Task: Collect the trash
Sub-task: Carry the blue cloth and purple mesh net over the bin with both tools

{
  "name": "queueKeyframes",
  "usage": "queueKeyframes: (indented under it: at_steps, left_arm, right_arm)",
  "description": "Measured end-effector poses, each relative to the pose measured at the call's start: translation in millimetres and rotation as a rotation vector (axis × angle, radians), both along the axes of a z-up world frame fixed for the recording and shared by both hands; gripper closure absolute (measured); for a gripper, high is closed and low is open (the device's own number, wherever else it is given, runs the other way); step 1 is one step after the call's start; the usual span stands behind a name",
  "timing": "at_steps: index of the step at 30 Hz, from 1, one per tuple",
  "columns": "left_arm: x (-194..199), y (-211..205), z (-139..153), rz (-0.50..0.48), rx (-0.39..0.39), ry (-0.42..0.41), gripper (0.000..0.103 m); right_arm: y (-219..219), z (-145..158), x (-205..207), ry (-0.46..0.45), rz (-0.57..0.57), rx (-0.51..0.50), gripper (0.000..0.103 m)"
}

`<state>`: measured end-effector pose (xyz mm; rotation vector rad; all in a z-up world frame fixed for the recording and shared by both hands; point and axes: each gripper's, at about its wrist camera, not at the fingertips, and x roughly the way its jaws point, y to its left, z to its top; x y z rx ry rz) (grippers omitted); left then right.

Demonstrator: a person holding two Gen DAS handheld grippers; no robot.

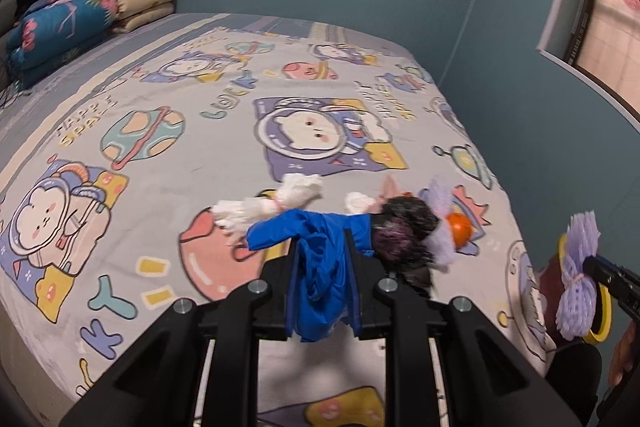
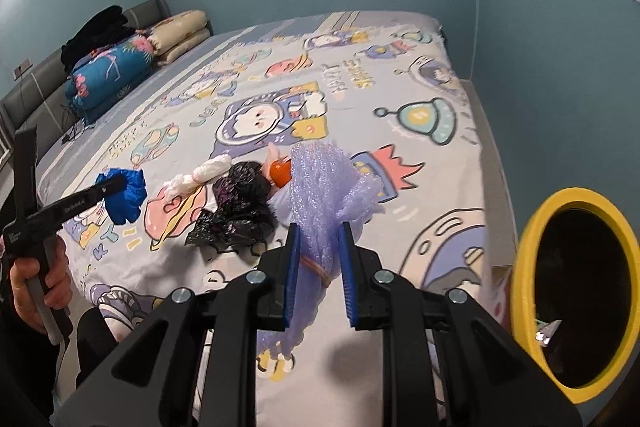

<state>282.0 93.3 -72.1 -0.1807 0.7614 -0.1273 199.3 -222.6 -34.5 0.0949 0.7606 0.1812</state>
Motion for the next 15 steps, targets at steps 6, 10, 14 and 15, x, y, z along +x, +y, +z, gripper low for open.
queueKeyframes:
  at_steps: [6,10,14,15]
  left_arm:
    - [-4.6,-33.6,11.1,-0.061,0.006,-0.017,0.085]
    - [-7.9,-56.5,18.7,-0.103,0.003,-0.030,0.085]
    - [-9.4,-78.7,23.3,-0.146,0.005,-0.034,0.085]
    - [-9.4,-85.1,24.4,-0.157,0.006,-0.034,0.085]
  right_arm:
    - [-19.1,12.1,-14.7,-0.031,-0.034,0.001,0.085]
    - [-32.2,14.8,-18.9,-0.034,-0.062,-0.005,0.085]
    - [-51.7,18.9,-24.3,-0.051,-0.095,0.000,0.085]
    - [-56.6,19.7,-25.2,-0.054,-0.104,0.002,0.085]
